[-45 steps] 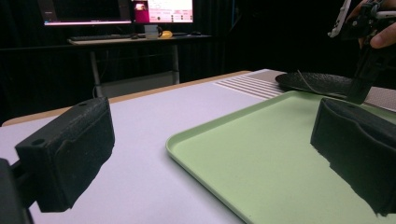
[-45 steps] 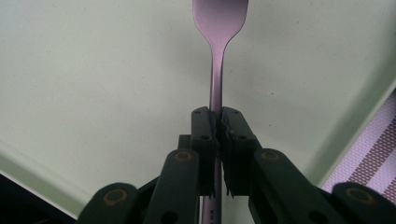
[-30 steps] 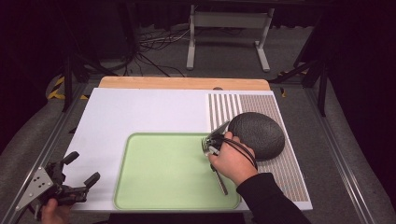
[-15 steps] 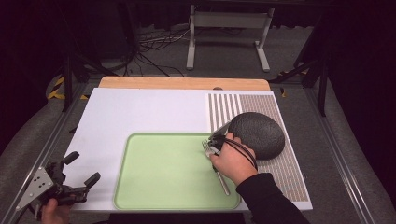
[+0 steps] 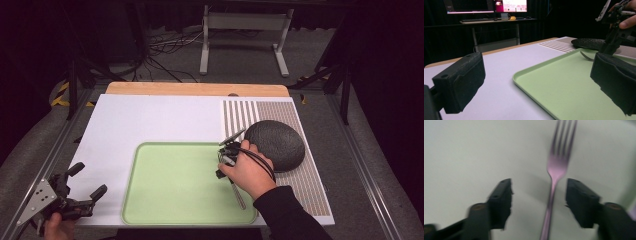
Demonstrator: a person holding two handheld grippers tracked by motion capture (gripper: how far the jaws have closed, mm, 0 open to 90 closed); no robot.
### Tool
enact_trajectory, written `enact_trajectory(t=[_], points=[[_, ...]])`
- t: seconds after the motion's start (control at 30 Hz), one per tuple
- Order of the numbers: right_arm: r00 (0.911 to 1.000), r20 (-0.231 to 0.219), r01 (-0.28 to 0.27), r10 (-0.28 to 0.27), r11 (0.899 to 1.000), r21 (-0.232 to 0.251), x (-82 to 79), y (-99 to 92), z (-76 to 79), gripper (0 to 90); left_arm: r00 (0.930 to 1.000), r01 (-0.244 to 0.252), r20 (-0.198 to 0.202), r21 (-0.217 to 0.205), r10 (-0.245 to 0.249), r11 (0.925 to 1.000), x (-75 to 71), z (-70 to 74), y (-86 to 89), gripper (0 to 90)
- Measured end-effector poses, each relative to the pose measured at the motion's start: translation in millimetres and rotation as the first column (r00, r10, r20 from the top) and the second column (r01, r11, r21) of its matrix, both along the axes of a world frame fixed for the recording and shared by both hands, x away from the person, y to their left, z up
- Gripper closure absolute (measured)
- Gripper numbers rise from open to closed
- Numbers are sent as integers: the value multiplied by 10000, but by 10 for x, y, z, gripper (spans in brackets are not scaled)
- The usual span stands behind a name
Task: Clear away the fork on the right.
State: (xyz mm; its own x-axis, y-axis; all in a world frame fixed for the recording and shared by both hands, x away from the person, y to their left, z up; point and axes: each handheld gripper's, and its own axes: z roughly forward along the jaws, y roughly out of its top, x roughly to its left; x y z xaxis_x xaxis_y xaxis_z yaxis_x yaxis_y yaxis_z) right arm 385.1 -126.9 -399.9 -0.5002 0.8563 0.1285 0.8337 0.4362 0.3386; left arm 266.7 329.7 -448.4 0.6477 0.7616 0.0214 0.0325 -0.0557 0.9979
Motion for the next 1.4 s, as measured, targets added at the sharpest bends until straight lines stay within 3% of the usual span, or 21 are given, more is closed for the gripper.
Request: enact_trajectory(t=[0.1,0.23,0.3,0.33,0.37,0.4,0.47,0.6,0.67,0.8,0.97,1.1,1.4], points=[[9952,676,-722,702,9970,276,15,14,26,234,10000,14,-2,0,-14,10000,0,0,-4,4],[9786,1398,-1620,1512,9844,693,34,35,67,258,10000,14,-4,-5,-14,10000,1,0,-3,3],[9633,1891,-2099,1905,9737,885,31,45,80,316,10000,3,3,-11,-3,10000,2,-1,0,4],[9464,2271,-2522,2296,9647,760,29,54,83,346,10000,5,0,-18,-5,10000,2,-2,0,3],[9356,2493,-2731,2500,9599,625,27,62,79,364,10000,6,1,-18,-6,10000,3,-2,-1,3],[9356,2493,-2731,2500,9599,625,27,62,79,364,10000,6,1,-18,-6,10000,3,-2,-1,3],[9145,2843,-3120,2878,9491,429,42,63,59,460,10000,6,1,-18,-6,10000,1,-1,0,3],[9104,2754,-3339,3086,9413,489,78,35,19,687,10000,-7,2,-21,7,10000,0,-1,1,3],[9076,2726,-3503,3192,9338,726,96,25,-5,768,10000,-11,-4,-34,11,10000,2,-3,2,3],[8998,2763,-3645,3378,9298,505,136,-2,-51,887,10000,-17,7,-38,17,10000,3,-2,3,3],[8951,2839,-3601,3438,9329,56,180,-34,-133,899,10000,-24,3,-81,24,10000,2,-2,4,4],[9013,2797,-3469,3308,9379,85,195,-55,-219,899,10000,-15,-4,-70,15,10000,0,1,8,3],[9049,2624,-3473,3351,9378,0,193,-49,-290,900,10000,-15,-8,-61,15,10000,1,1,6,3]])
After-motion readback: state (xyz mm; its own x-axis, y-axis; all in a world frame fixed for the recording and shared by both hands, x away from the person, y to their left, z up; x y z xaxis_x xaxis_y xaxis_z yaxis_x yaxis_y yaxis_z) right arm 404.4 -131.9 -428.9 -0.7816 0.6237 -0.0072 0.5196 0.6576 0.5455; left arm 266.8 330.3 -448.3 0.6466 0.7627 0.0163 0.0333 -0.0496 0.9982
